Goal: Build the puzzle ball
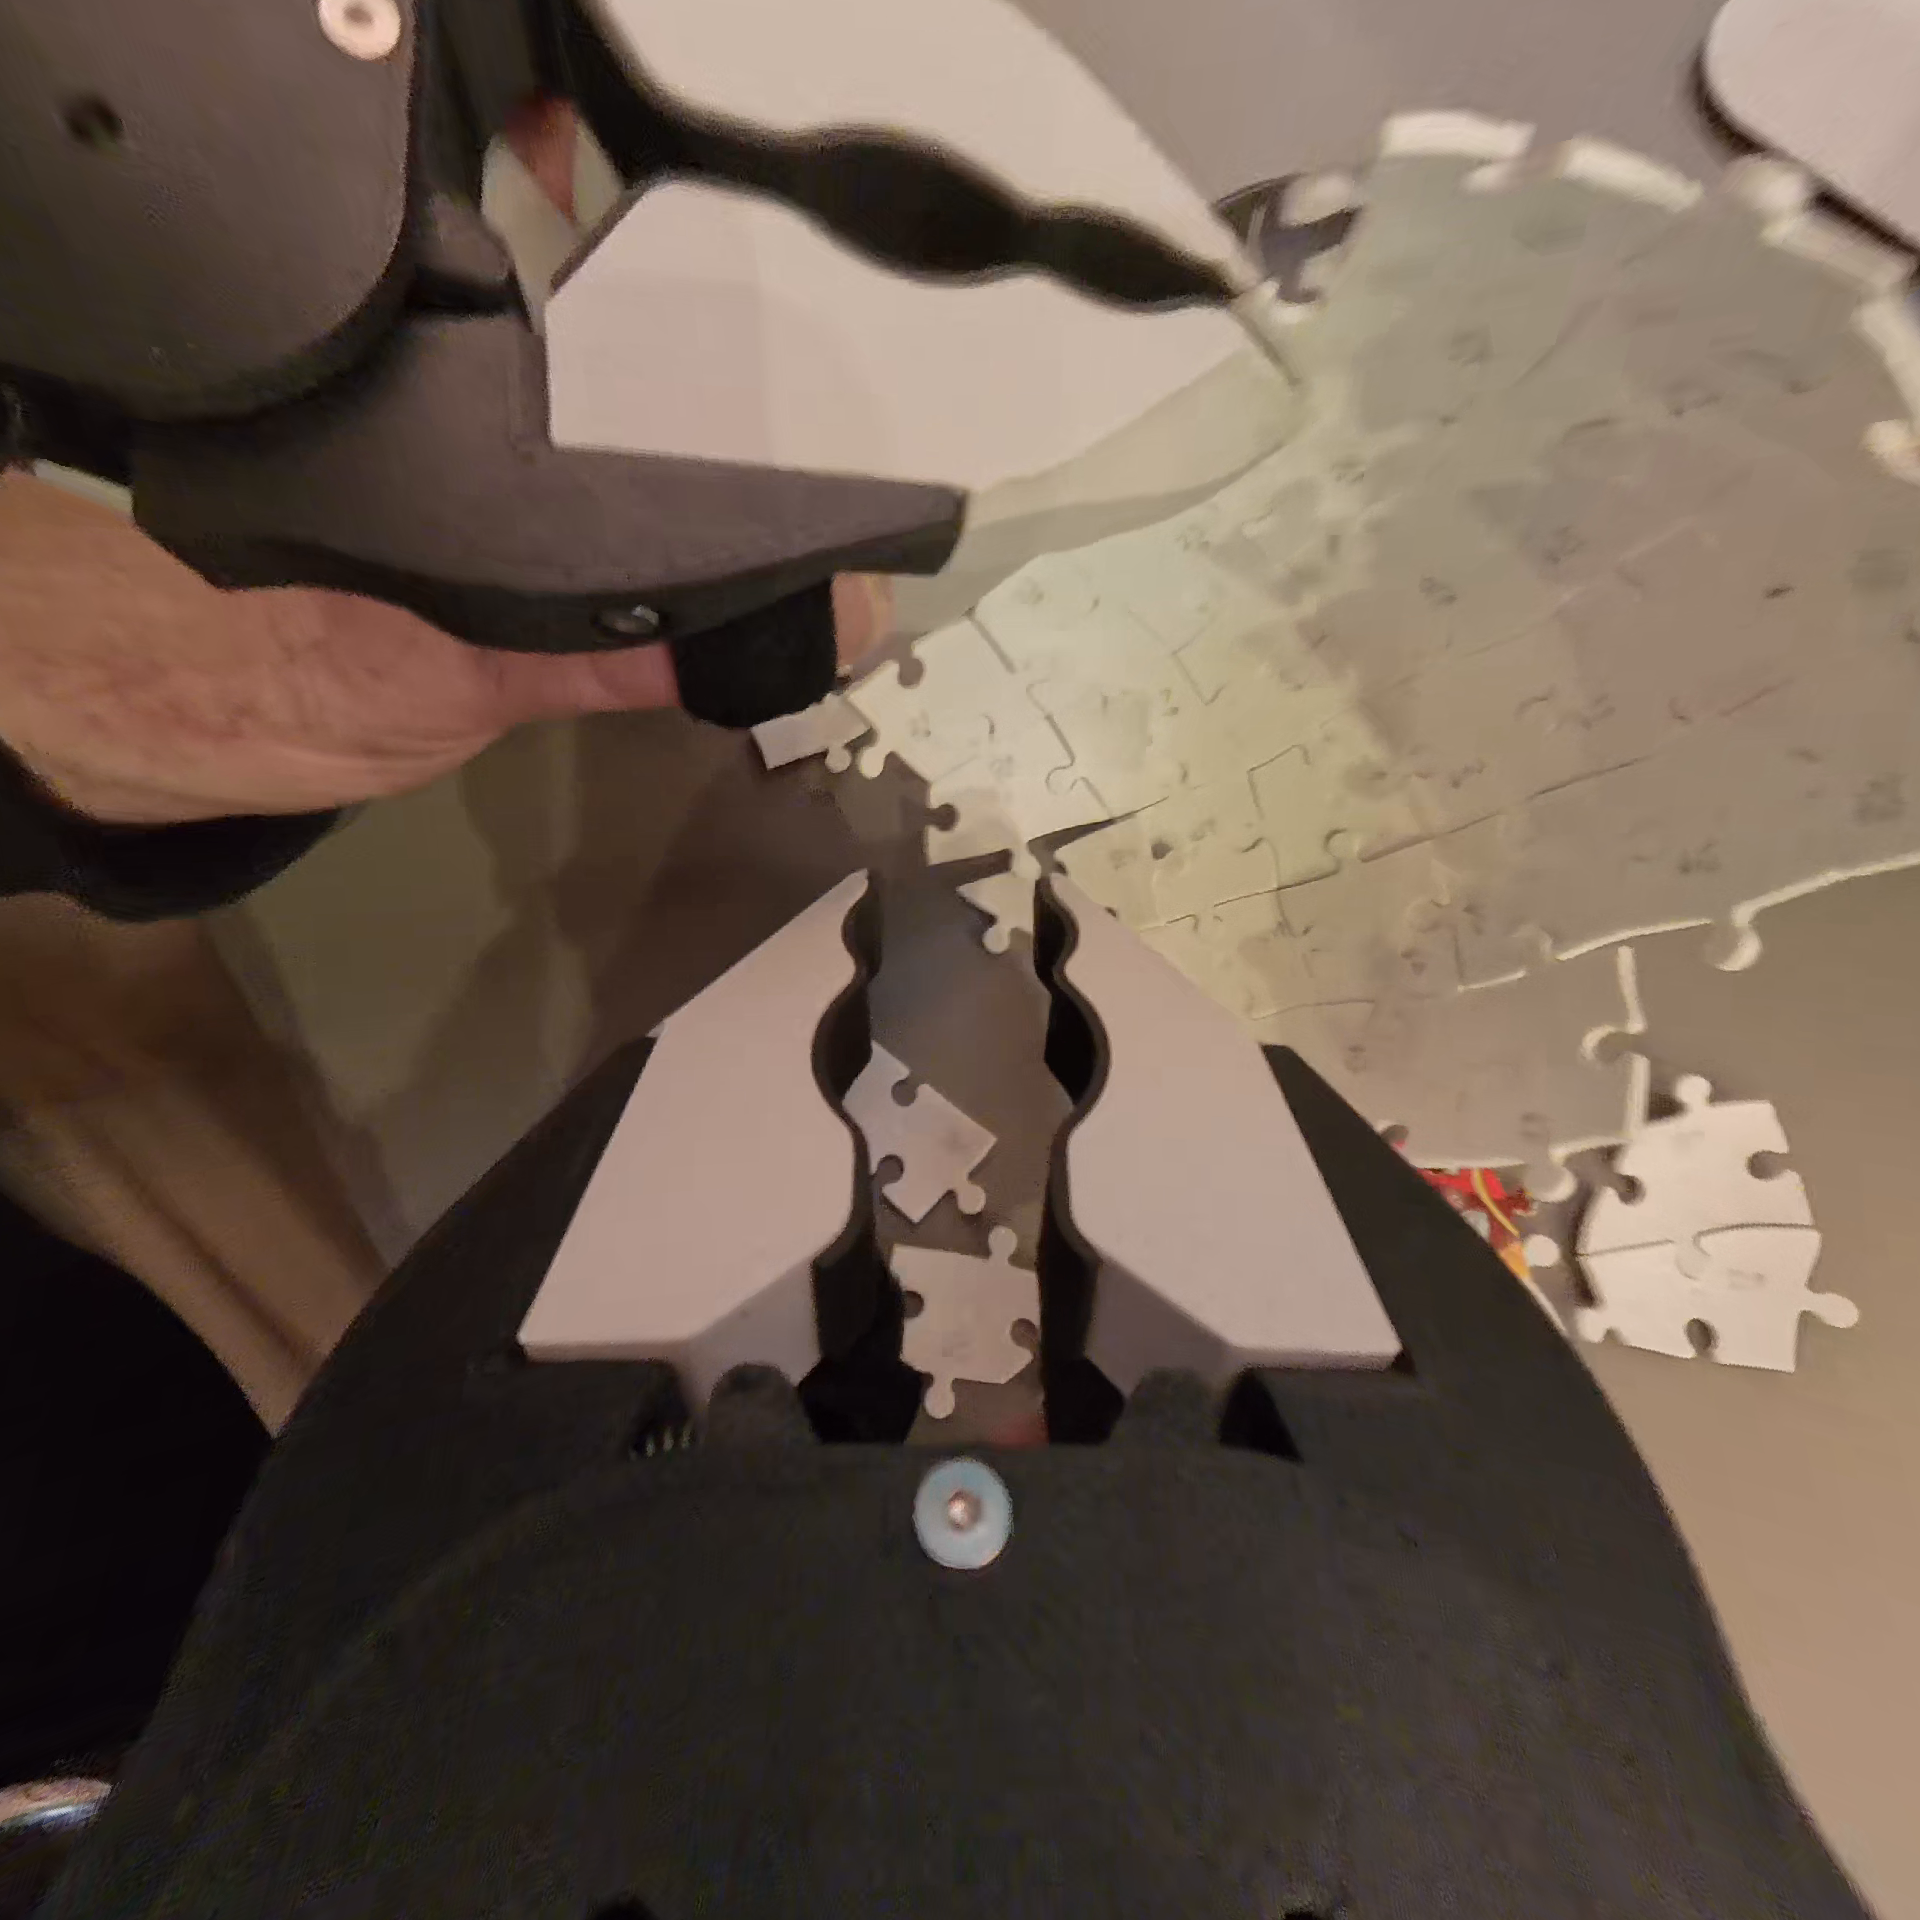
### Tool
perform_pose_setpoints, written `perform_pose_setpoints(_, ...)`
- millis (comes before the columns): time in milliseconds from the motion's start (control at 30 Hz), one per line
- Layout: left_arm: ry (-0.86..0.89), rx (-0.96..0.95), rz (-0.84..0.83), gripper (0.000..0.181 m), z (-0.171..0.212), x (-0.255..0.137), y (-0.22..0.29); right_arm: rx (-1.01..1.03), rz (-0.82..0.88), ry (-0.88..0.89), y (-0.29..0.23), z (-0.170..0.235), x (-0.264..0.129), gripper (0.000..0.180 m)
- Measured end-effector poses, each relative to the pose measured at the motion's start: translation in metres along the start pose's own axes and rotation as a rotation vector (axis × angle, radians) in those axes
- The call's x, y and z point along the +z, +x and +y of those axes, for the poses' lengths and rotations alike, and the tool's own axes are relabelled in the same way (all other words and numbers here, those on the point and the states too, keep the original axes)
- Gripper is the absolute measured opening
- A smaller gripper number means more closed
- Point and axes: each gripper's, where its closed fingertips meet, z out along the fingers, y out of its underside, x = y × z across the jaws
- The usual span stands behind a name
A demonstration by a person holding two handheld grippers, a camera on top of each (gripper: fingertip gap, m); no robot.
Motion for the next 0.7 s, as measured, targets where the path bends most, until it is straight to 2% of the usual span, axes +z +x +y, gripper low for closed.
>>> perform_pose_setpoints(233, 0.018, 0.009, 0.004, 0.002, -0.003, 0.003, 0.000, -0.023, 0.035, -0.053, 0.008, 0.006, 0.009, 0.033)
perform_pose_setpoints(700, 0.020, 0.036, 0.063, 0.002, -0.004, 0.009, 0.006, -0.017, 0.014, -0.070, 0.008, 0.010, 0.013, 0.031)
